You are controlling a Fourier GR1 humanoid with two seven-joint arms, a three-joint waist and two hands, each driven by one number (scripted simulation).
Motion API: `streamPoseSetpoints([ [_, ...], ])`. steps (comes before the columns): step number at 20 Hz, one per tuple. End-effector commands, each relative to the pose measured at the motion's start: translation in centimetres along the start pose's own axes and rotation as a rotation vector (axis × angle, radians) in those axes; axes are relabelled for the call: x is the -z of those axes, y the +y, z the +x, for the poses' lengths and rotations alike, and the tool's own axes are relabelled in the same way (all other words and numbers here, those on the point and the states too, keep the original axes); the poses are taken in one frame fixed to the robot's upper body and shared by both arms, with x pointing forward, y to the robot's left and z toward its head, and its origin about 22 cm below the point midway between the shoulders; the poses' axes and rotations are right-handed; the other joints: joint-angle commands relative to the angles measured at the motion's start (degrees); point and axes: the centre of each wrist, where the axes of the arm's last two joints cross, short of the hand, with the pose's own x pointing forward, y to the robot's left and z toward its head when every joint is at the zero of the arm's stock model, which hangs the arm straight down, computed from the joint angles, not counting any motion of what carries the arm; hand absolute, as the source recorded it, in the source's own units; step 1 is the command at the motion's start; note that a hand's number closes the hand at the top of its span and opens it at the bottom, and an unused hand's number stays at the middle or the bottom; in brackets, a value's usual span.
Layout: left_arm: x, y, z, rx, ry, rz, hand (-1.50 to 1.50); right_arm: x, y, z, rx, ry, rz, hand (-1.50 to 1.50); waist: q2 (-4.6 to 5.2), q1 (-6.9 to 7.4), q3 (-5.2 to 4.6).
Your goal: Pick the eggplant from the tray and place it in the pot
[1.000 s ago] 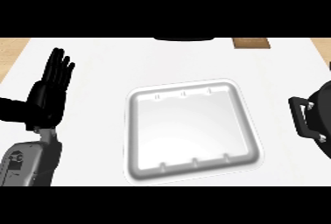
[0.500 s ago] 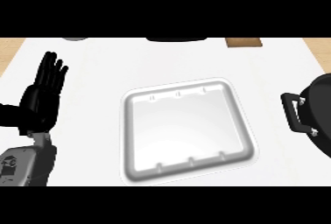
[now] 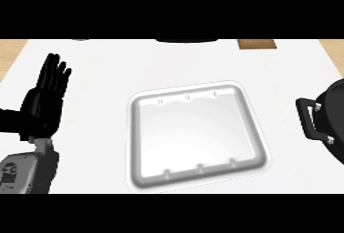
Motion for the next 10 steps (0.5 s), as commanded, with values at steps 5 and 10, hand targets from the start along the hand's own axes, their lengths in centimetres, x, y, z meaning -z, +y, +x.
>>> streamPoseSetpoints([
  [5, 0.1, -0.1, -1.2, 0.003, -0.004, -0.005, 0.00, 0.9, 2.9, -3.9, 0.224, 0.269, 0.239, -1.50, 0.26, 0.21, 0.10],
  [10, -1.1, 0.2, -0.7, 0.009, -0.014, -0.003, 0.00, 1.1, 3.9, -5.1, 0.286, 0.133, 0.291, -1.50, 0.17, 0.96, 0.03],
])
